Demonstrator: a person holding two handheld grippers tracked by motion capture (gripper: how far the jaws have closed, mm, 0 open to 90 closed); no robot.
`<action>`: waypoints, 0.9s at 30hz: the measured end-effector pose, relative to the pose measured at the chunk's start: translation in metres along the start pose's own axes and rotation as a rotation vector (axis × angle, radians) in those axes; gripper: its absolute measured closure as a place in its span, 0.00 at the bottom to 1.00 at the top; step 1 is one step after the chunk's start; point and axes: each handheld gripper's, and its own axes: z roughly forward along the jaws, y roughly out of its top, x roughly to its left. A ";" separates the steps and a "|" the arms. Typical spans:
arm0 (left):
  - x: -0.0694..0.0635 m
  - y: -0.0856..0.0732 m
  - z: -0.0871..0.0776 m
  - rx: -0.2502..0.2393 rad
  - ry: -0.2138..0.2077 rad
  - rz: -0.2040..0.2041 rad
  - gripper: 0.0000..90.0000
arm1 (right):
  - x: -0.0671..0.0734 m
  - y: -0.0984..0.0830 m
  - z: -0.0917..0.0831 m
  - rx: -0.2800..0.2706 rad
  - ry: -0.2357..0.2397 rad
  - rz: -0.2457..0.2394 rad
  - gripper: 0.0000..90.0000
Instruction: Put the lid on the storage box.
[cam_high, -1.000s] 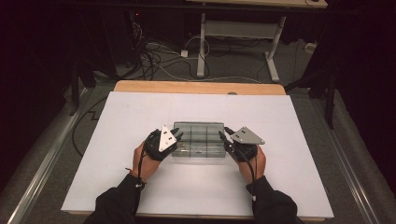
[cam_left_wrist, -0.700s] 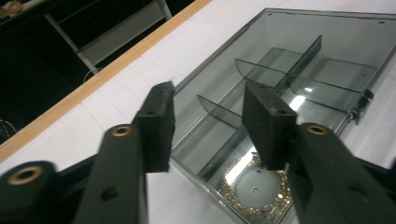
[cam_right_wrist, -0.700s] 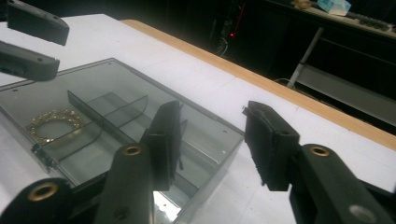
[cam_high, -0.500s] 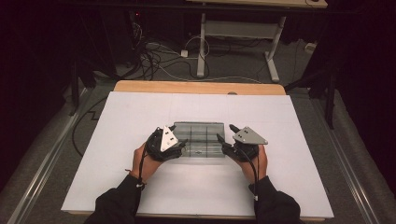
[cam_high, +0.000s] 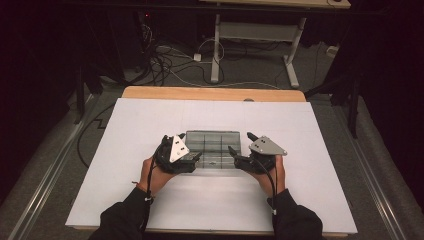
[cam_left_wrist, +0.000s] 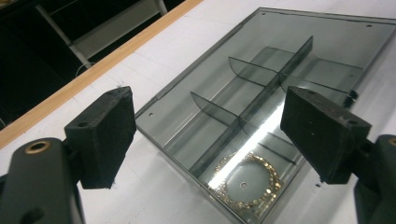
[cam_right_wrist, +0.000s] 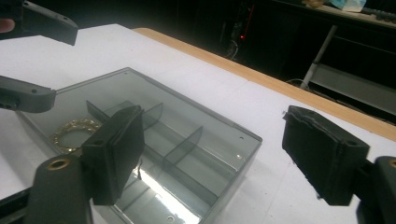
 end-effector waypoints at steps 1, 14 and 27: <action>0.000 0.000 -0.001 -0.002 0.001 0.001 0.19 | 0.000 0.000 0.000 0.003 0.001 -0.003 0.23; -0.002 0.005 -0.015 -0.030 -0.035 0.030 0.19 | 0.003 0.005 -0.013 0.002 0.020 -0.018 0.22; -0.008 0.008 -0.026 -0.063 -0.050 0.058 0.19 | 0.007 0.008 -0.026 -0.001 0.018 -0.068 0.23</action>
